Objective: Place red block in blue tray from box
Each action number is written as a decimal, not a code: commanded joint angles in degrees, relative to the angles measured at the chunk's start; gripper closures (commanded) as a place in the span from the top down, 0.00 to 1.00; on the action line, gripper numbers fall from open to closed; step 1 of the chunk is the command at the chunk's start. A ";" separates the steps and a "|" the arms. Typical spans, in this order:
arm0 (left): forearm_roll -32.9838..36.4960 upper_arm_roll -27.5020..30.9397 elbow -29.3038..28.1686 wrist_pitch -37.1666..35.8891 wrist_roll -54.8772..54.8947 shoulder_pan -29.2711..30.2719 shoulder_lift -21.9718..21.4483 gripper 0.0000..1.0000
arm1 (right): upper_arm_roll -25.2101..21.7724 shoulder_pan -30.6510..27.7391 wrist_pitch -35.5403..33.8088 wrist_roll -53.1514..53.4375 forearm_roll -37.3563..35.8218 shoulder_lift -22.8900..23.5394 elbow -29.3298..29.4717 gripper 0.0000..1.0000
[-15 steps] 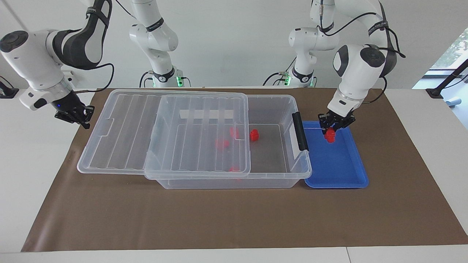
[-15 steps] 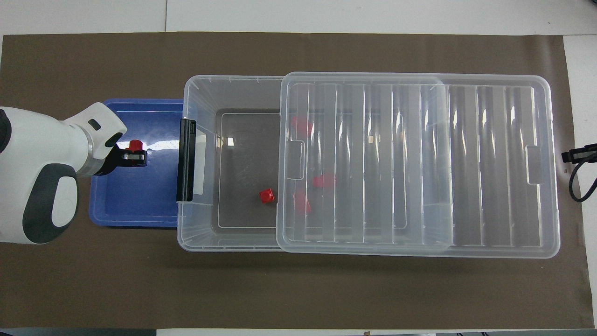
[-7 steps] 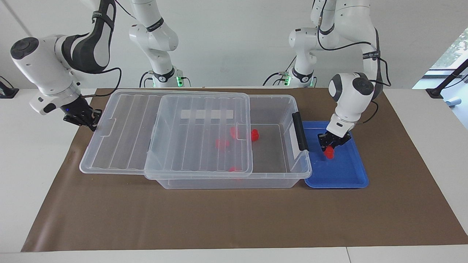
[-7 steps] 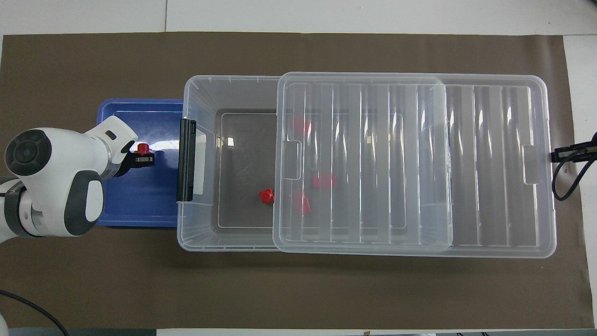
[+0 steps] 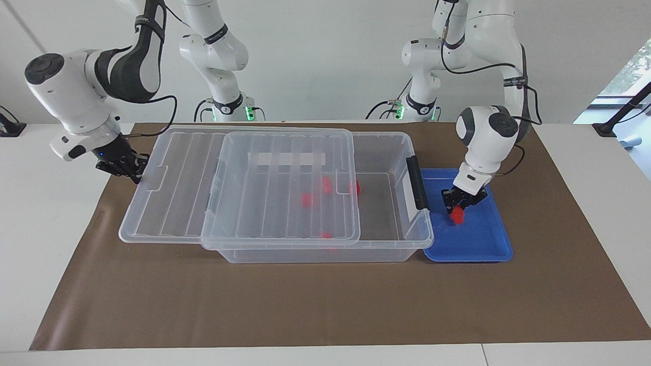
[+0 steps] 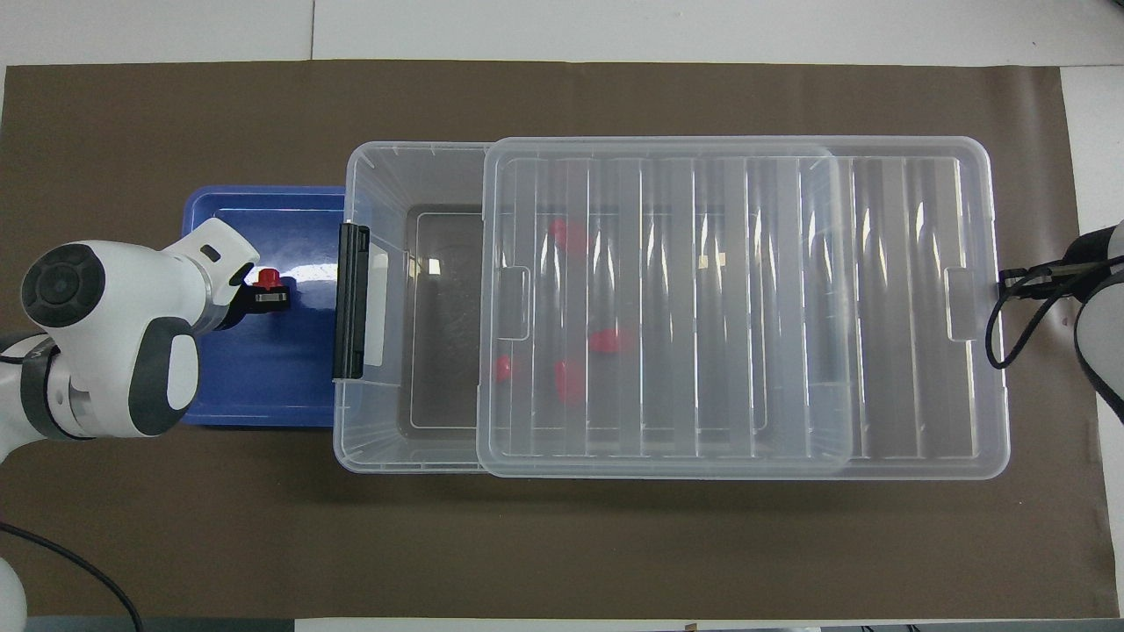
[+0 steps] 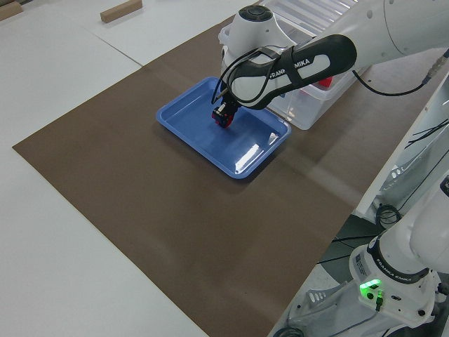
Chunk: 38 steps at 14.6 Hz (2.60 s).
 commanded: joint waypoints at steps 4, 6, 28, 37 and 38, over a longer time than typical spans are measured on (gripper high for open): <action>0.25 -0.29 0.27 1.03 1.89 1.07 0.50 0.84 | 0.34 3.95 1.28 7.76 0.04 -1.89 -3.06 0.00; 0.25 -0.38 0.79 0.77 1.80 1.07 0.50 0.99 | 0.34 5.71 1.37 10.58 0.04 -2.15 -3.50 0.00; 0.34 0.06 39.90 -54.42 2.50 3.96 -6.44 1.00 | 0.60 13.27 2.60 22.02 0.13 -2.24 -3.76 0.00; 0.25 -0.12 35.07 -56.72 4.26 4.41 -10.31 1.00 | 0.60 14.15 2.60 21.93 0.13 -2.15 -3.76 0.00; 0.25 -0.12 35.07 -56.72 4.35 4.41 -10.31 1.00 | 0.51 14.15 1.99 21.67 0.13 -2.06 -3.24 0.00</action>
